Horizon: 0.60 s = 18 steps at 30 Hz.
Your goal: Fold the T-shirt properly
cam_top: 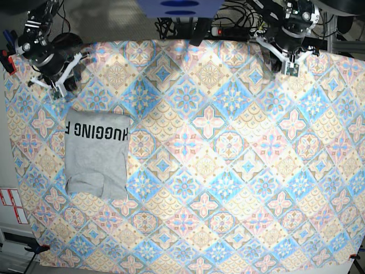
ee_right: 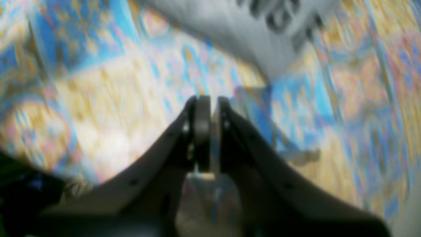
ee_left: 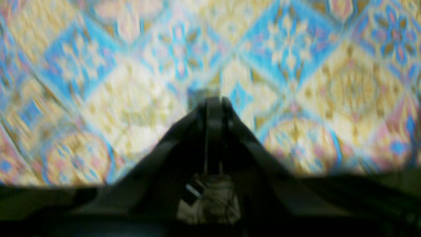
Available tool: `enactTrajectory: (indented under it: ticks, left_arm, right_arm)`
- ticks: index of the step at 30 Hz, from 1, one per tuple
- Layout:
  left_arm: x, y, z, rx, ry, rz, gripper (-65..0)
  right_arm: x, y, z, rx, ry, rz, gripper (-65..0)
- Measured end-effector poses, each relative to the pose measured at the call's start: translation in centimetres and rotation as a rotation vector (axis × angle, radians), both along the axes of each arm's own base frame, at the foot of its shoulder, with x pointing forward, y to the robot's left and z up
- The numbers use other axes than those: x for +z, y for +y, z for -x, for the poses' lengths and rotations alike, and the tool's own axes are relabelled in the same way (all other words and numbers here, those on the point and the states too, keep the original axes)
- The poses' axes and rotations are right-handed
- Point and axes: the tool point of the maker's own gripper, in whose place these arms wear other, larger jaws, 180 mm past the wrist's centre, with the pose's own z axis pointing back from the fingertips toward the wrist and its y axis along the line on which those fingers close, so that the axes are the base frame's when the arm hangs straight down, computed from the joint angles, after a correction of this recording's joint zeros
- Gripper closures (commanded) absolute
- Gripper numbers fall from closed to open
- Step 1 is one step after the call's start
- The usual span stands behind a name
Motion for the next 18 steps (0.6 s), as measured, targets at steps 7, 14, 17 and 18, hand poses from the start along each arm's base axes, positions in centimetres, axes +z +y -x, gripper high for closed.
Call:
enactTrajectory:
  ticks: [7,14,17,18]
  left_arm:
    - [-1.2,-0.4,6.1,0.024,0.139,0.053,0.0]
    - [-2.9,-0.3,11.7,0.044,0.279,0.061,0.0]
    - [-5.7,0.5,14.9,0.082,0.385,0.066,0.0]
    - [-7.0,0.7,15.7,0.093,0.417,0.065,0.0]
  right_arm:
    - [-1.2,-3.6,8.3,-0.153,0.146,0.04,0.0]
    - [-4.4,-2.4,17.0,-0.267,0.344,-0.031,0.0]
    - [-6.9,-2.3,20.0,-0.32,0.43,-0.077,0.0]
    - [-8.0,-2.0,21.4,-0.337,0.474,-0.096,0.0]
